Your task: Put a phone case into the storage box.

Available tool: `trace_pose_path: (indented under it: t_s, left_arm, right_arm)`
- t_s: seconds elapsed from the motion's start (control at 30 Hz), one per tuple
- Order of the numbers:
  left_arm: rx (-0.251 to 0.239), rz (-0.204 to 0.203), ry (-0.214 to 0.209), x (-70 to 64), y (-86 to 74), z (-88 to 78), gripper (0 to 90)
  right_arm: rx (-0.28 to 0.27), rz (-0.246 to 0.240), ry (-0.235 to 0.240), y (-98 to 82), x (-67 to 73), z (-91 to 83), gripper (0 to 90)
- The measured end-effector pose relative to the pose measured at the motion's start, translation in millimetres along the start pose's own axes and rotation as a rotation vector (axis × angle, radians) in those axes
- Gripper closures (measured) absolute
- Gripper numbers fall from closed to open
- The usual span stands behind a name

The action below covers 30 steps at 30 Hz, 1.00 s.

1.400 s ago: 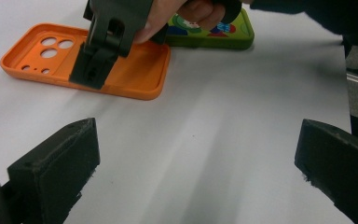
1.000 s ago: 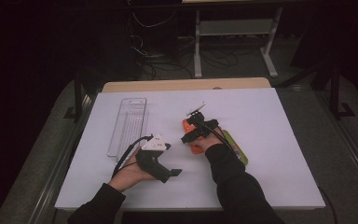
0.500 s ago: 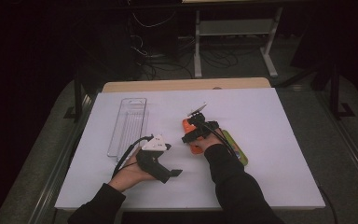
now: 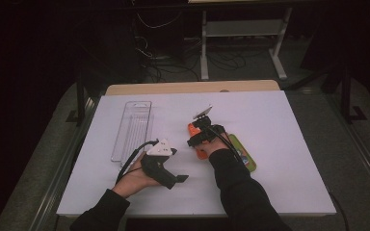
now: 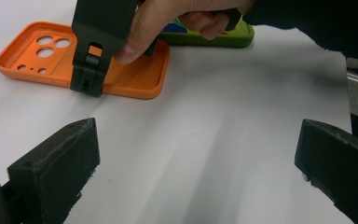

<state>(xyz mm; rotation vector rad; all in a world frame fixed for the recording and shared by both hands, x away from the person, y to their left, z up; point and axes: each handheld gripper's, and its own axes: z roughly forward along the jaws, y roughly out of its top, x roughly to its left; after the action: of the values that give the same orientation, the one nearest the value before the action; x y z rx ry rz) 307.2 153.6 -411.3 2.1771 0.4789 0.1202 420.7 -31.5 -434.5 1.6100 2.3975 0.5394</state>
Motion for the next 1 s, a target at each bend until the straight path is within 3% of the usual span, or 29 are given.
trace_pose_path:
  t_s: [0.2, 0.3, 0.5, 0.63, 0.77, 1.0]
  left_arm:
    - [-0.005, 0.010, 0.001, 1.6, -0.4, -0.5, 0.0]
    - [-0.004, -0.018, 0.001, 0.4, -1.0, -0.7, 0.0]
    - [-0.004, -0.005, 0.004, 1.7, -1.0, -0.7, 0.0]
    - [-0.003, -0.015, 0.005, 1.1, -1.2, -0.8, 0.0]
    - [-0.002, -0.010, 0.006, 1.1, -1.2, -1.0, 0.0]
    - [0.001, 0.003, 0.007, 2.4, -0.9, -1.6, 0.0]
  right_arm:
    - [-0.002, 0.002, 0.002, -0.5, 0.3, -0.9, 13.5]
    - [-0.001, -0.008, -0.001, -0.3, -0.2, -2.1, 14.2]
    - [-0.007, -0.026, 0.037, 0.1, 1.1, -9.0, 14.9]
    - [-0.022, -0.066, 0.043, 1.4, 2.0, -16.8, 14.9]
    - [-0.022, -0.089, 0.080, 0.6, -1.8, -21.9, 14.9]
    - [-0.055, -0.203, 0.127, -3.4, -12.1, -35.8, 14.7]
